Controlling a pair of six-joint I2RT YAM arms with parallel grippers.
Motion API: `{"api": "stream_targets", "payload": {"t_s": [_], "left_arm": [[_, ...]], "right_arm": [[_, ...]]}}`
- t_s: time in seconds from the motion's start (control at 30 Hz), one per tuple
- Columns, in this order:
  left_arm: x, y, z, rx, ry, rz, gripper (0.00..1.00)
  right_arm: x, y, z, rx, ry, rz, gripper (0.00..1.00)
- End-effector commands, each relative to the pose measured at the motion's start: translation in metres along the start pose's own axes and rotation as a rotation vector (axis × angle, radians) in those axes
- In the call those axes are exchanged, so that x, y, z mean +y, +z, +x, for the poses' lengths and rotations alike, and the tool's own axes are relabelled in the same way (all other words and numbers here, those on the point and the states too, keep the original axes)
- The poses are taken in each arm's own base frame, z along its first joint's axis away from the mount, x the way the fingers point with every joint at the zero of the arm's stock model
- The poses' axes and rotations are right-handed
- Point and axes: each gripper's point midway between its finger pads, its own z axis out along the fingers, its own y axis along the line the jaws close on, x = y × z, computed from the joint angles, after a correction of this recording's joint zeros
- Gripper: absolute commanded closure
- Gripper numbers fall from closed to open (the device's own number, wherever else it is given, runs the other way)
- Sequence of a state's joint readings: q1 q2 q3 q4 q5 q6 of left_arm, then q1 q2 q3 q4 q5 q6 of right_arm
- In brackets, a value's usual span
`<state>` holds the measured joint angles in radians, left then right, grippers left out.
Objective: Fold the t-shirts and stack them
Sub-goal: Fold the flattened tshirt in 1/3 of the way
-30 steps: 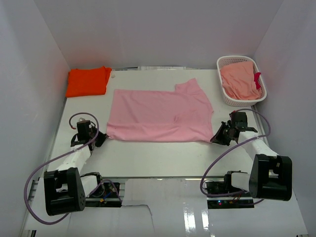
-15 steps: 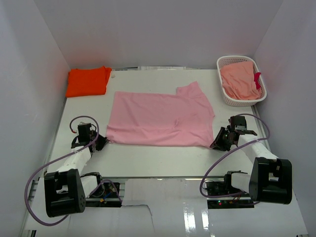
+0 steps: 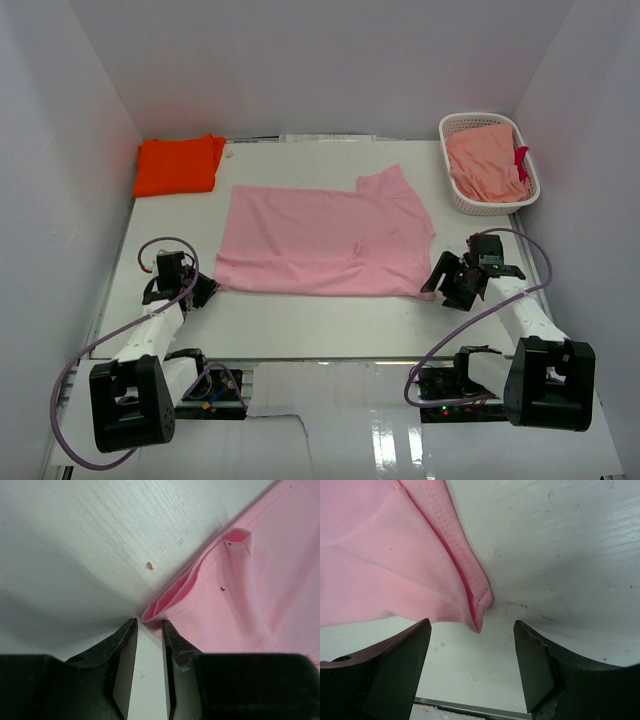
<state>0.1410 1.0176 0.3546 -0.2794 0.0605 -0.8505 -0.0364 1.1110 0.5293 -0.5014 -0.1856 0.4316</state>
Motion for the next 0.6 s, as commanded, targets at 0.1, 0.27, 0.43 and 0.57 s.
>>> {"api": "stream_targets", "payload": {"t_s": [0.1,0.27,0.43,0.57], "left_arm": [[-0.01,-0.032,-0.04,-0.17,-0.001,-0.028,0.63],[-0.043,-0.058,-0.063,-0.245,0.02,0.088,0.62],[-0.083,-0.057,-0.078,-0.237,0.145,0.208,0.61],[-0.138,-0.048,-0.086,-0.212,0.238,0.433,0.48]], "right_arm": [[0.011,-0.037,-0.038,-0.152,-0.037,0.029,0.27],[0.044,-0.065,-0.076,-0.244,-0.144,-0.066,0.27],[0.079,-0.08,-0.115,-0.287,-0.219,-0.16,0.25],[0.107,-0.079,-0.142,-0.312,-0.26,-0.246,0.22]]}}
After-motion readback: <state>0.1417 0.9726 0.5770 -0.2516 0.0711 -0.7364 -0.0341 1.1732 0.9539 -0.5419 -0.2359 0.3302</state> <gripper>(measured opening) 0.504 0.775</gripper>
